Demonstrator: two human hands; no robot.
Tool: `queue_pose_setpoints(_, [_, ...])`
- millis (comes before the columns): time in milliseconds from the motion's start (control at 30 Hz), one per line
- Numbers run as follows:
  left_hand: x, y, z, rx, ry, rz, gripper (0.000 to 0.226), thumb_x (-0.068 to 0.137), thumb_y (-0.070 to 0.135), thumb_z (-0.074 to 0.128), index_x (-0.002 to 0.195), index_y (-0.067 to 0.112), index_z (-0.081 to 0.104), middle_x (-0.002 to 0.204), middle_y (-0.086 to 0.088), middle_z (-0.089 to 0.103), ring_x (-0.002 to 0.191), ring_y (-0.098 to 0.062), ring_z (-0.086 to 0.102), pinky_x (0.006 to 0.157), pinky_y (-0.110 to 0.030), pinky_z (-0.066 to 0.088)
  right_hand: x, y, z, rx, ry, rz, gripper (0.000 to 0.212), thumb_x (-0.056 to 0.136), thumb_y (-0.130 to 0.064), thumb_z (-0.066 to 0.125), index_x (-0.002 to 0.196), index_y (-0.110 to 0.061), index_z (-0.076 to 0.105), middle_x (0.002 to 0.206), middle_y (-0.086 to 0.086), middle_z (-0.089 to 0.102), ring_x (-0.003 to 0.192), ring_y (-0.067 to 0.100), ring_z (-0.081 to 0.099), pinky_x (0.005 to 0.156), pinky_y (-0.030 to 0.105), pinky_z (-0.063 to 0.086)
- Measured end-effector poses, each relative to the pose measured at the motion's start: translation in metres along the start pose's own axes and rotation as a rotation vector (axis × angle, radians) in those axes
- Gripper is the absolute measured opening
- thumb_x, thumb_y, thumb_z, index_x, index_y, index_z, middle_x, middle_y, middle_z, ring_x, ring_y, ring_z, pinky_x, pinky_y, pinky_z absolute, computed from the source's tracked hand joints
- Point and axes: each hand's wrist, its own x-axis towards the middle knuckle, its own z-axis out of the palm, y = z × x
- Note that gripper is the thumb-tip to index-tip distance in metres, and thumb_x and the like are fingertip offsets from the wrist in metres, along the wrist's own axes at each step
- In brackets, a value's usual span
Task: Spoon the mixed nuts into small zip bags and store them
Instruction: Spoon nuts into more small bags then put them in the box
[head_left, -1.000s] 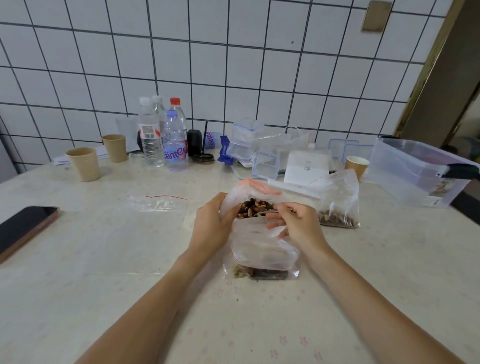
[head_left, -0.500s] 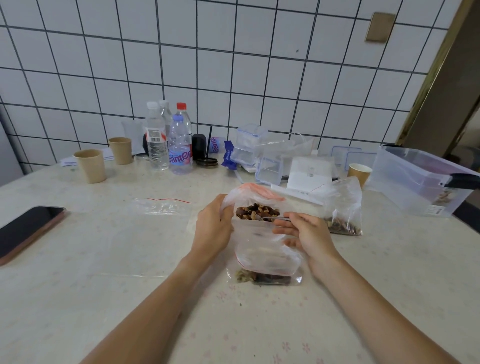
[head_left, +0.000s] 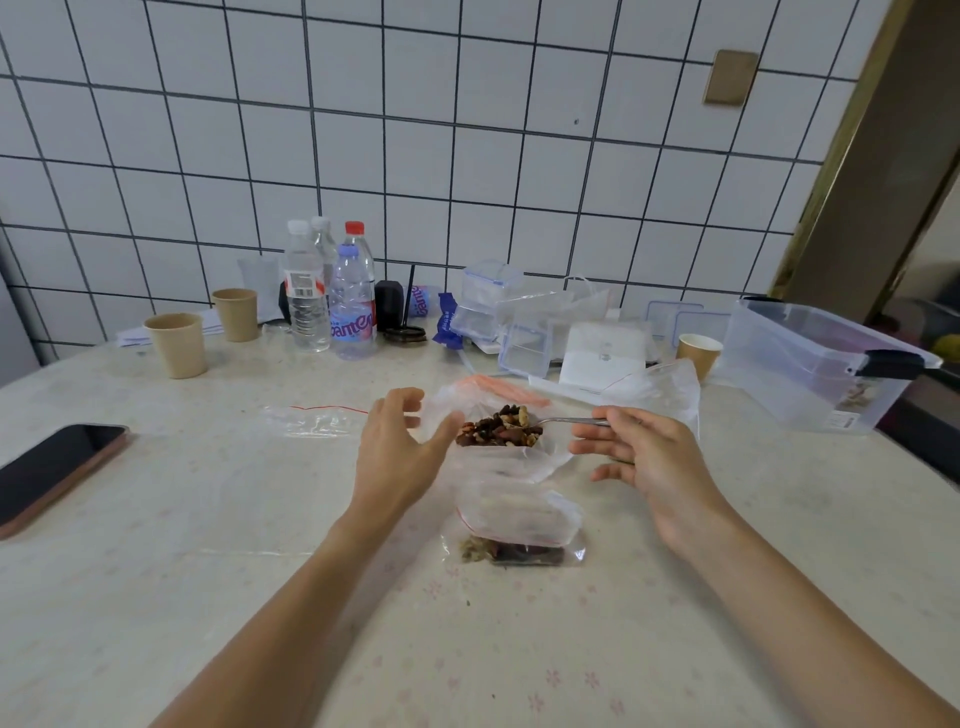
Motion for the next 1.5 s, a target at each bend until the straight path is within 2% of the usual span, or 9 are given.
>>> queue_pose_setpoints(200, [-0.014,0.02,-0.019,0.146,-0.027,0.185,0.019,0.093,0.048,0.069,0.089,0.03,0.063,0.071,0.008,0.061,0.065,-0.008,0.056,0.059,-0.025,0.039,-0.027,-0.007,-0.024,0.025,-0.054,-0.026,0.023,0.107,-0.011,0.049,0.109,0.002,0.068,0.096,0.022,0.078,0.088,0.036,0.077,0.056,0.034,0.056])
queue_pose_setpoints(400, [-0.041,0.023,-0.017,0.279,-0.347,0.127,0.058,0.097,0.065,0.049,0.075,0.016,0.07,0.066,0.001,0.067,0.064,-0.015,0.064,0.068,-0.037,0.053,-0.049,0.002,-0.034,-0.021,-0.088,-0.041,0.025,0.108,-0.01,0.047,0.105,0.005,0.067,0.09,0.023,0.077,0.082,0.035,0.076,0.052,0.031,0.053])
queue_pose_setpoints(500, [-0.043,0.022,-0.015,0.232,-0.386,0.093,0.048,0.098,0.055,0.059,0.067,0.019,0.069,0.059,0.008,0.065,0.055,-0.006,0.061,0.063,-0.03,0.049,-0.054,0.011,-0.032,-0.11,-0.101,-0.093,0.024,0.107,-0.009,0.048,0.103,0.002,0.069,0.086,0.017,0.078,0.081,0.033,0.076,0.052,0.03,0.053])
queue_pose_setpoints(567, [-0.045,0.023,-0.016,0.182,-0.407,0.098,0.03,0.097,0.043,0.066,0.075,0.026,0.075,0.061,0.021,0.066,0.057,-0.001,0.062,0.063,-0.021,0.045,-0.057,0.017,-0.029,-0.178,-0.14,-0.144,0.023,0.107,-0.009,0.049,0.103,-0.002,0.07,0.086,0.012,0.079,0.082,0.03,0.076,0.055,0.031,0.053])
queue_pose_setpoints(800, [-0.055,0.026,-0.023,-0.218,-0.491,0.011,0.018,0.099,0.033,0.068,0.089,0.026,0.081,0.07,0.01,0.066,0.055,-0.006,0.053,0.051,-0.02,0.044,-0.073,0.016,-0.026,-0.673,-0.429,-0.603,0.024,0.106,-0.032,0.051,0.114,-0.026,0.073,0.107,-0.022,0.073,0.102,0.001,0.069,0.083,0.013,0.048])
queue_pose_setpoints(967, [-0.061,0.022,-0.026,-0.302,-0.479,-0.032,0.018,0.1,0.029,0.067,0.095,0.021,0.081,0.08,-0.012,0.065,0.064,-0.011,0.056,0.05,-0.025,0.046,-0.08,0.013,-0.026,-0.943,-0.424,-0.912,0.035,0.108,-0.035,0.042,0.119,-0.018,0.07,0.106,-0.011,0.07,0.095,0.007,0.066,0.083,0.024,0.052])
queue_pose_setpoints(1133, [-0.06,0.018,-0.026,-0.144,-0.391,0.023,0.017,0.098,0.033,0.068,0.088,0.024,0.079,0.069,0.006,0.066,0.051,-0.013,0.062,0.049,-0.016,0.043,-0.073,0.018,-0.03,-0.62,-0.32,-0.622,0.022,0.106,-0.03,0.049,0.109,-0.025,0.07,0.1,-0.015,0.074,0.095,0.006,0.069,0.081,0.017,0.05])
queue_pose_setpoints(1300, [-0.053,0.02,-0.031,-0.038,-0.349,0.062,0.036,0.096,0.054,0.061,0.082,0.025,0.076,0.072,0.0,0.07,0.052,-0.013,0.066,0.059,-0.022,0.052,-0.06,0.015,-0.028,-0.168,-0.134,-0.367,0.022,0.107,-0.014,0.05,0.102,-0.01,0.072,0.086,0.011,0.077,0.082,0.025,0.075,0.067,0.032,0.06])
queue_pose_setpoints(1500, [-0.018,0.01,-0.033,0.097,-0.15,-0.024,0.054,0.094,0.065,0.055,0.081,0.014,0.068,0.072,-0.004,0.069,0.063,-0.015,0.065,0.061,-0.031,0.047,-0.041,0.011,-0.017,0.047,-0.015,-0.133,0.025,0.108,-0.016,0.05,0.102,-0.002,0.069,0.084,0.015,0.078,0.08,0.03,0.077,0.054,0.029,0.059])
